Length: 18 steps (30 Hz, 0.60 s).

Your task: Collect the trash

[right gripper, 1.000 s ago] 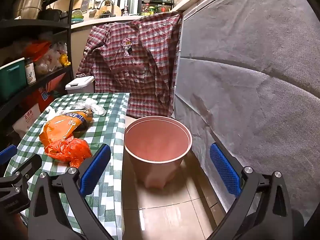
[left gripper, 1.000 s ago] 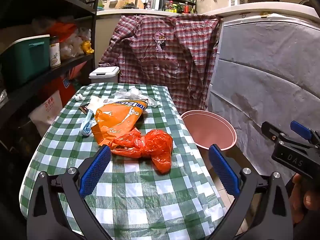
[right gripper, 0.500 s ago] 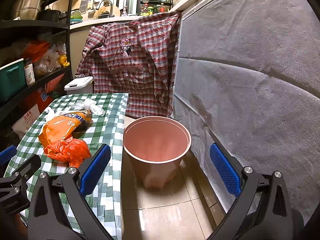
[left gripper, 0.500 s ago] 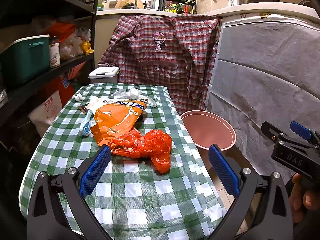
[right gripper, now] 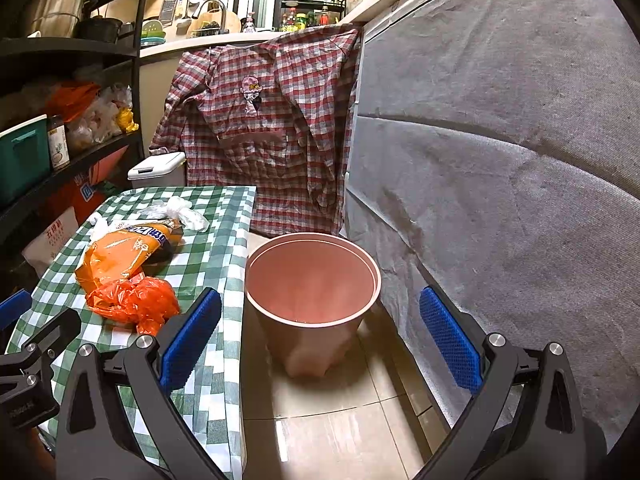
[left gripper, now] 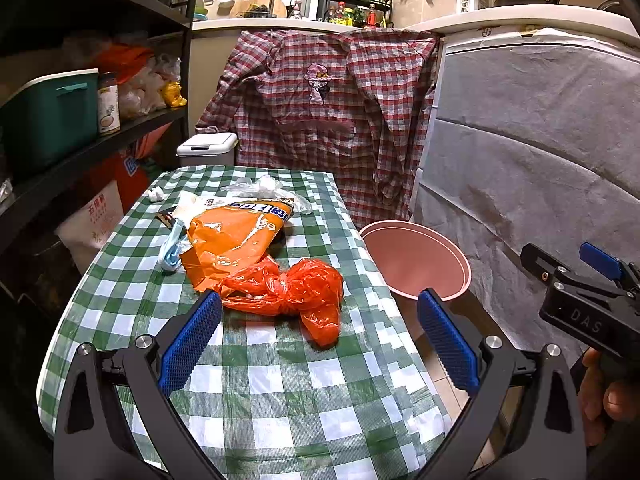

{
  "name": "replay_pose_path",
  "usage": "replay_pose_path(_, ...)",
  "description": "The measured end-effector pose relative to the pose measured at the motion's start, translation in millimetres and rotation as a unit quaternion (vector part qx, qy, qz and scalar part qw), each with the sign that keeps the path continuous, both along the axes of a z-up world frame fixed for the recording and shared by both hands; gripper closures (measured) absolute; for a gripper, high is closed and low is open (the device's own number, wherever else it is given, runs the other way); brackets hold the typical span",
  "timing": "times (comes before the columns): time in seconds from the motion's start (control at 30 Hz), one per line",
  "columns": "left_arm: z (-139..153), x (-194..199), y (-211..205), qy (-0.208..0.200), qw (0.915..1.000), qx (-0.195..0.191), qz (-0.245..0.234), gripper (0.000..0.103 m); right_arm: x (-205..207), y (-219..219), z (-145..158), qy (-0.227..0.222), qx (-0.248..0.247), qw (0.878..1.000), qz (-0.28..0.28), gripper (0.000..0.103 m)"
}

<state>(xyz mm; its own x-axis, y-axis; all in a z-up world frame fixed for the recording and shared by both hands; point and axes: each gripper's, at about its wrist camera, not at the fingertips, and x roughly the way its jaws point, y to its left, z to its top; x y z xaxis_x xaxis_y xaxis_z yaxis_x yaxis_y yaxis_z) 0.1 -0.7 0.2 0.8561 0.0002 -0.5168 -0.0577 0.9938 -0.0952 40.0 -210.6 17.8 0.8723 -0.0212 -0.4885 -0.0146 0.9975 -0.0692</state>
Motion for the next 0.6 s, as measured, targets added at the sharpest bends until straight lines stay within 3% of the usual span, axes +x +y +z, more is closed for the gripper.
replay_pose_path(0.43,1,-1,0,-0.003,1.0,-0.001,-0.004,0.009,2,-9,2,-0.002,0.005,1.0,0.003,0.006)
replay_pose_path(0.6,11,-1,-1,-0.015,0.9998,0.005,-0.014,0.021,3,-16,9,-0.01,0.02,1.0,-0.002,0.011)
